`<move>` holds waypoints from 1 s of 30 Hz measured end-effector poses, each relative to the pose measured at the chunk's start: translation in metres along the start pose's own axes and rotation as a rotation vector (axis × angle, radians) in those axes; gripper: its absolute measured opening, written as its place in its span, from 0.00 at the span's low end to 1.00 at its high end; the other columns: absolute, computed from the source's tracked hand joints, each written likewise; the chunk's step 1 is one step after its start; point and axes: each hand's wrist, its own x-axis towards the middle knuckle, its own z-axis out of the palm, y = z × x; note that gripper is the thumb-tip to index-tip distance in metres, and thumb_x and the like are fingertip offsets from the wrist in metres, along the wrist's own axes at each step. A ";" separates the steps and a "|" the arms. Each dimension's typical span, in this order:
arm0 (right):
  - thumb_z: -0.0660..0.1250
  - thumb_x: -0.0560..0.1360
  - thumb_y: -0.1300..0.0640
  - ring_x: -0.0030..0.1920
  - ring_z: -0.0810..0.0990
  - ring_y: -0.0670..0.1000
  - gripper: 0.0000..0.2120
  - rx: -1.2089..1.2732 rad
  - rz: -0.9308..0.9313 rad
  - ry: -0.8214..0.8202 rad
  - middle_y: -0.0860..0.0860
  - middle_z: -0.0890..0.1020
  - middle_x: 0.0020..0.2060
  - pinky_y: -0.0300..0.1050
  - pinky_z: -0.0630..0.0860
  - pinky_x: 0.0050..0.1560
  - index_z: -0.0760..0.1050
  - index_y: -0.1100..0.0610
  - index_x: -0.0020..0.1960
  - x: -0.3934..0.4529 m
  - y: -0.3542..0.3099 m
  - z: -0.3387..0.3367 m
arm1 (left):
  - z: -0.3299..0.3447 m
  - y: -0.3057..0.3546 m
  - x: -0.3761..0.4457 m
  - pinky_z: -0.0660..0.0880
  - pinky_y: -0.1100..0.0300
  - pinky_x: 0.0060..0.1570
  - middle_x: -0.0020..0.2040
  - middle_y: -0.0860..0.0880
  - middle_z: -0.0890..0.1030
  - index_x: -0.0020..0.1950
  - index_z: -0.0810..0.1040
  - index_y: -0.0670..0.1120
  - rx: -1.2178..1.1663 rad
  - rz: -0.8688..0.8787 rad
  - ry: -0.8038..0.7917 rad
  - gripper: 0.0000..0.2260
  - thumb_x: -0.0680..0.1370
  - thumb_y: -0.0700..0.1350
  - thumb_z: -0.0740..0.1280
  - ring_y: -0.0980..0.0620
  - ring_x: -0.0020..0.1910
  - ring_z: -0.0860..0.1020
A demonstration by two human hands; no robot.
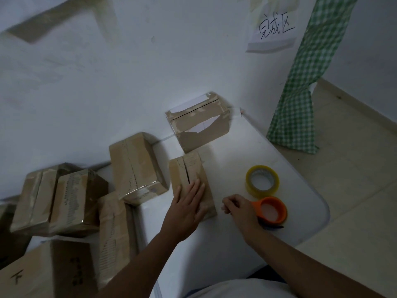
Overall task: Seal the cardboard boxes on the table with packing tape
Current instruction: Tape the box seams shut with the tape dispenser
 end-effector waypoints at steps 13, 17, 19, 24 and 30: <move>0.67 0.78 0.61 0.33 0.79 0.44 0.08 0.016 -0.080 0.012 0.50 0.82 0.31 0.34 0.74 0.36 0.78 0.60 0.40 0.005 0.012 0.001 | 0.005 -0.003 0.002 0.40 0.49 0.78 0.81 0.51 0.48 0.81 0.48 0.50 0.031 0.032 0.010 0.33 0.81 0.67 0.42 0.52 0.80 0.46; 0.67 0.77 0.61 0.33 0.80 0.43 0.07 0.012 -0.054 0.021 0.49 0.83 0.32 0.31 0.73 0.35 0.78 0.59 0.40 0.004 0.011 0.001 | 0.007 0.001 0.002 0.59 0.42 0.75 0.79 0.46 0.60 0.79 0.60 0.46 0.118 0.039 0.057 0.31 0.82 0.64 0.46 0.47 0.78 0.59; 0.67 0.78 0.61 0.33 0.80 0.42 0.07 -0.005 -0.058 0.023 0.50 0.84 0.33 0.30 0.72 0.34 0.78 0.58 0.41 0.004 0.009 0.000 | 0.010 0.003 0.003 0.63 0.41 0.73 0.78 0.45 0.63 0.78 0.63 0.44 0.148 0.029 0.055 0.31 0.82 0.62 0.48 0.46 0.77 0.62; 0.67 0.78 0.60 0.35 0.82 0.43 0.07 -0.068 -0.111 0.006 0.48 0.84 0.33 0.31 0.75 0.38 0.78 0.57 0.41 0.002 0.004 -0.005 | 0.010 0.005 0.004 0.65 0.41 0.72 0.78 0.45 0.62 0.78 0.63 0.44 0.173 0.014 0.060 0.32 0.80 0.62 0.53 0.46 0.77 0.61; 0.65 0.79 0.60 0.41 0.81 0.45 0.05 -0.209 -0.204 0.001 0.49 0.83 0.37 0.41 0.76 0.44 0.77 0.57 0.45 0.001 0.001 0.002 | 0.010 -0.002 -0.004 0.56 0.42 0.76 0.81 0.47 0.55 0.81 0.55 0.46 0.157 0.042 0.057 0.35 0.79 0.62 0.59 0.47 0.79 0.54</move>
